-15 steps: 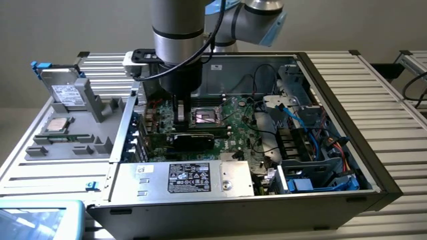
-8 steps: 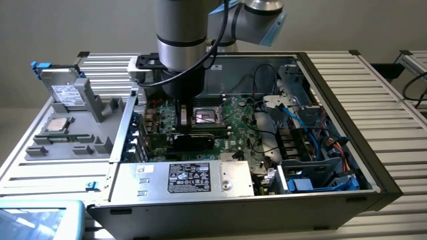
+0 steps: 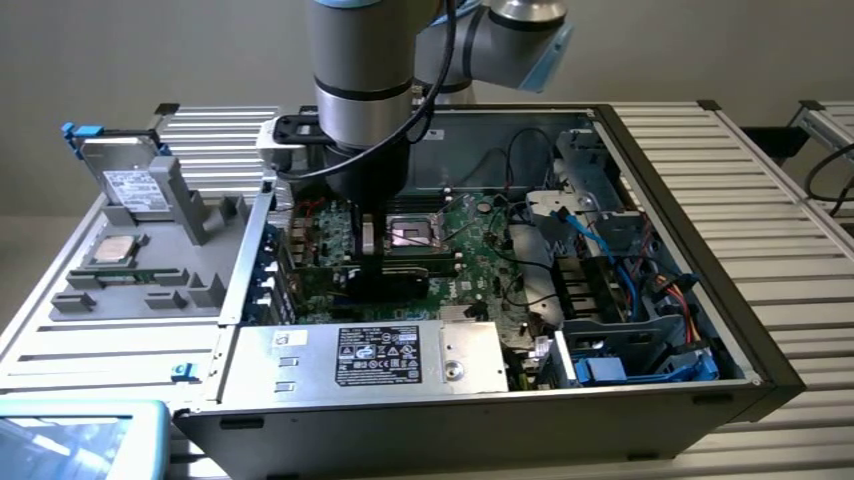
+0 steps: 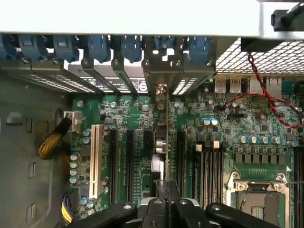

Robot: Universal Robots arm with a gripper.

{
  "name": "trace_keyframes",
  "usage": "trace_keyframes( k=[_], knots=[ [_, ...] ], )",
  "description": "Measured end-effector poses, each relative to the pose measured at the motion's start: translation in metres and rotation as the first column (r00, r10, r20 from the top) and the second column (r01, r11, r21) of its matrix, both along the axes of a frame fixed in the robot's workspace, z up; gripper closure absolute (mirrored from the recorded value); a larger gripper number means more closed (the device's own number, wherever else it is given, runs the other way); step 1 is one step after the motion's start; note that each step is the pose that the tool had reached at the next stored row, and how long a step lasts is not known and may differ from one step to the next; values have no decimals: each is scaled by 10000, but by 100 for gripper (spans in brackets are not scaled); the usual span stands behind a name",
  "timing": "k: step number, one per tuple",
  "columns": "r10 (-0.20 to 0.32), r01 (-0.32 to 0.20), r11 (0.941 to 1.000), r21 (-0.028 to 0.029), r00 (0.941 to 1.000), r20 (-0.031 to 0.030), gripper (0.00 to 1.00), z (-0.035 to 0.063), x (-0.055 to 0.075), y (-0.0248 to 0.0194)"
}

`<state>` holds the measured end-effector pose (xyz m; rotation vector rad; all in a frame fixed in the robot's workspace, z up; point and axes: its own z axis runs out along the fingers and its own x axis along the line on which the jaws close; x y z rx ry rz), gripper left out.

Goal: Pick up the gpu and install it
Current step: 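Press down on the gpu until it lock into place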

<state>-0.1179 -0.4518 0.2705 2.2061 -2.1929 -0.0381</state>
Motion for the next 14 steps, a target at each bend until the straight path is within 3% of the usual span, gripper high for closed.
trace_keyframes(
  k=[4, 8, 14],
  knots=[
    [3, -3, 10000, -12, 10000, -27, 88, 176, -3, -3],
    [20, -20, 10000, -11, 9998, -188, 88, 226, -7, -3],
    [23, -23, 10000, -12, 9998, -190, 88, 227, -7, -3]
  ],
)
